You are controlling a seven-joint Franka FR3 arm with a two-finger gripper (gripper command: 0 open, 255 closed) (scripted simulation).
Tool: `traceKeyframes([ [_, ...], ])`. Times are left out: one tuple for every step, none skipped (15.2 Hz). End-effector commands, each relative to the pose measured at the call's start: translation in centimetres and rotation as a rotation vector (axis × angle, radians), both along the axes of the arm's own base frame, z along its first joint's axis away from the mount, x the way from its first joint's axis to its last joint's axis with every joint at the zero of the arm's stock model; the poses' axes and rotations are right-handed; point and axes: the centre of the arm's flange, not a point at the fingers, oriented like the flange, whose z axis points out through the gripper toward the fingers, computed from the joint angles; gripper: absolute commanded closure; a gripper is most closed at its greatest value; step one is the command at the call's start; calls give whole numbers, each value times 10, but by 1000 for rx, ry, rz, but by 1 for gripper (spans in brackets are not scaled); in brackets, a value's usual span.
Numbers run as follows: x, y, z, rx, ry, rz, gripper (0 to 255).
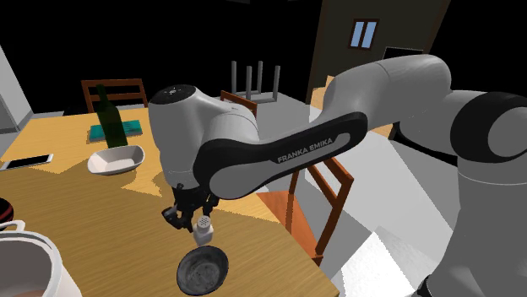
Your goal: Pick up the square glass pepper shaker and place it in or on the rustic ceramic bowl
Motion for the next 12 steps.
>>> traceKeyframes([
  [0,0,0,0,0,0,255],
  [0,0,0,0,0,0,255],
  [0,0,0,0,0,0,255],
  [0,0,0,0,0,0,255],
  [0,0,0,0,0,0,255],
  [0,0,0,0,0,0,0],
  [0,0,0,0,0,0,0],
  [0,0,0,0,0,0,0],
  [0,0,0,0,0,0,0],
  [0,0,0,0,0,0,0],
  [0,0,0,0,0,0,0],
  [-1,1,13,0,0,0,0],
])
